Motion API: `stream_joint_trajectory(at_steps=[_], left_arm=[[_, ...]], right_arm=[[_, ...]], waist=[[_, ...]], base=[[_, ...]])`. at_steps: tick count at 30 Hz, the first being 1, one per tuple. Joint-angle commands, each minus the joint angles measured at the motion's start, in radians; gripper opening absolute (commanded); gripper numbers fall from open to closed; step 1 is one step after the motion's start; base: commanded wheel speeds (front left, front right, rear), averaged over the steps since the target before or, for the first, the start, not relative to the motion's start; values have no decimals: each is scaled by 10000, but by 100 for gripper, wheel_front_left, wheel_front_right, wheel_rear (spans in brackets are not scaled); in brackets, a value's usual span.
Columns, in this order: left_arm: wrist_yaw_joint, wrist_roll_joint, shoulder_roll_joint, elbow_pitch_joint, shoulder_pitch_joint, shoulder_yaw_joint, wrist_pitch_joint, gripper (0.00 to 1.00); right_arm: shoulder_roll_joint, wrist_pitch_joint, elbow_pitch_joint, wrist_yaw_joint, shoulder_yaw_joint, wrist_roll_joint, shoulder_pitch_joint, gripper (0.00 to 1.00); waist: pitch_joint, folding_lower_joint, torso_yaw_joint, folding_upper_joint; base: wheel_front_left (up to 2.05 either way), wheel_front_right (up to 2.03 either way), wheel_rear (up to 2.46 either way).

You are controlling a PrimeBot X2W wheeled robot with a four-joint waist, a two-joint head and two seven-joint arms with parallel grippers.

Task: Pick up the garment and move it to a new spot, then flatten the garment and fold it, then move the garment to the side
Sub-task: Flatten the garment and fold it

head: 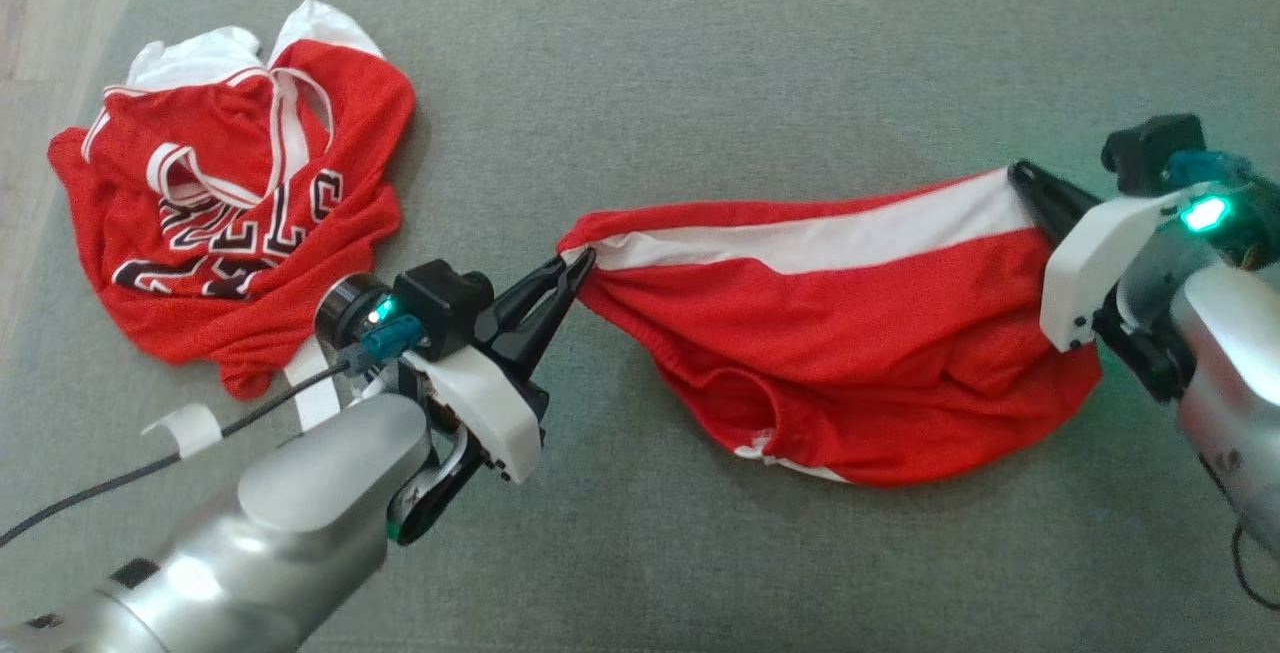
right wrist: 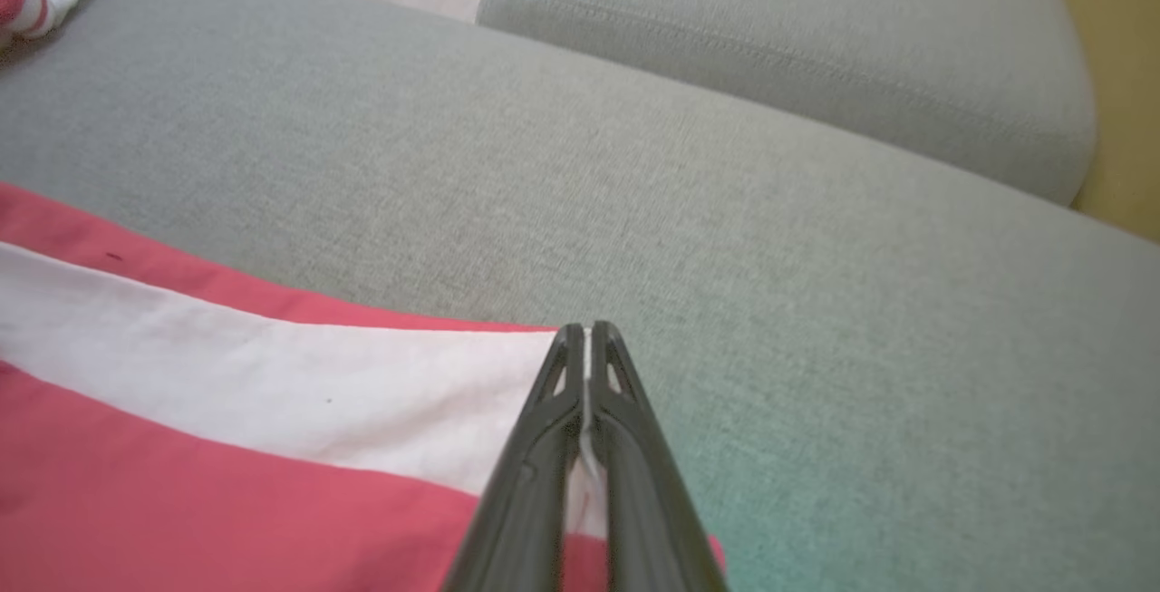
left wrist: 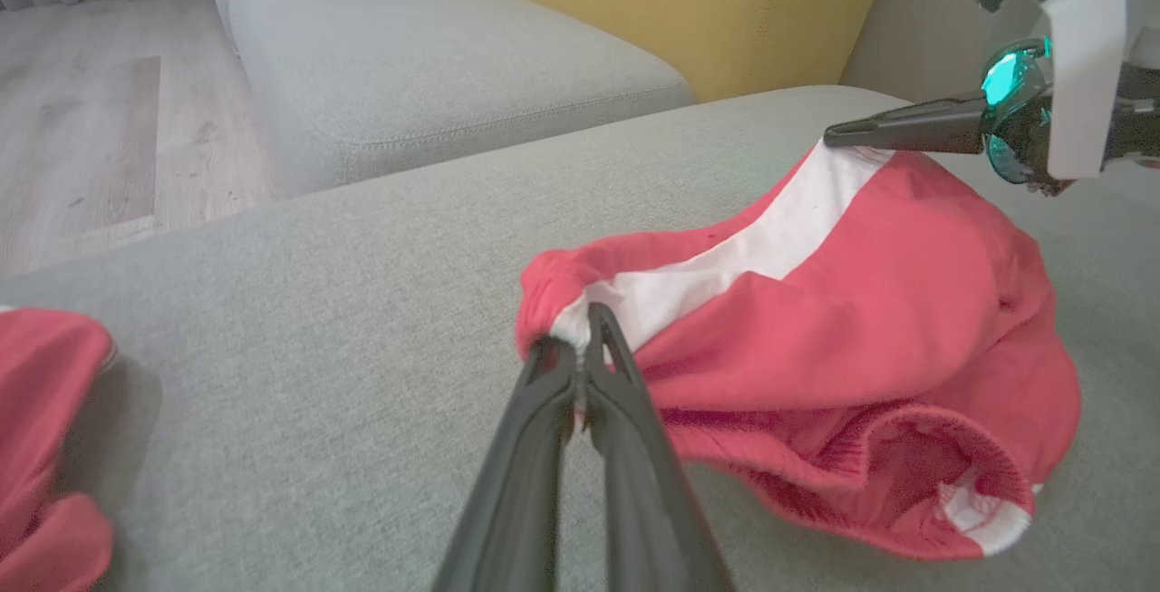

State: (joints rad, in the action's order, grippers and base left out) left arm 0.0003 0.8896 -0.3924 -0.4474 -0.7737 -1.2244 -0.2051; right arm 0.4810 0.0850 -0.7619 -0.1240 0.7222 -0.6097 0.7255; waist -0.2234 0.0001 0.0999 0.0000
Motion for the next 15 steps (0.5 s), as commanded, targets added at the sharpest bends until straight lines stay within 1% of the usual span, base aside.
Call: stream_joint_trajectory(at_steps=[1,4,7,10,13,15], left_arm=[[60,-139,-351,223,-641,474,-137,0],[74,-435,-409,243,-1206,567,-193,0],[85,-1006,-383,162,-2234,660,-255,0],[101,-1574,-191,-130,-3516,908,-361,0],[107,-2241,40,-540,-4940,1243,-485,0],[196,-2742,218,-785,-5819,1520,-540,0]], right_arm=[[263,-317,134,-67,165,-125,298,0],[434,-809,70,-67,351,-237,831,0],[701,-1492,-51,-67,224,-149,1704,0],[882,-2197,-303,-67,-223,-42,2833,0],[1078,-2762,-504,-67,-649,409,4240,0],[1173,-3084,-550,-67,-1055,843,5144,0]], waist=[[26,-1,-95,0],[-9,-1,-302,0],[-200,-1,-568,0],[-480,-1,-921,0],[-831,-1,-1315,0],[-1017,-1,-1556,0]], base=[[0,0,0],[0,0,0],[0,0,0],[0,0,0],[0,0,0],[0,0,0]])
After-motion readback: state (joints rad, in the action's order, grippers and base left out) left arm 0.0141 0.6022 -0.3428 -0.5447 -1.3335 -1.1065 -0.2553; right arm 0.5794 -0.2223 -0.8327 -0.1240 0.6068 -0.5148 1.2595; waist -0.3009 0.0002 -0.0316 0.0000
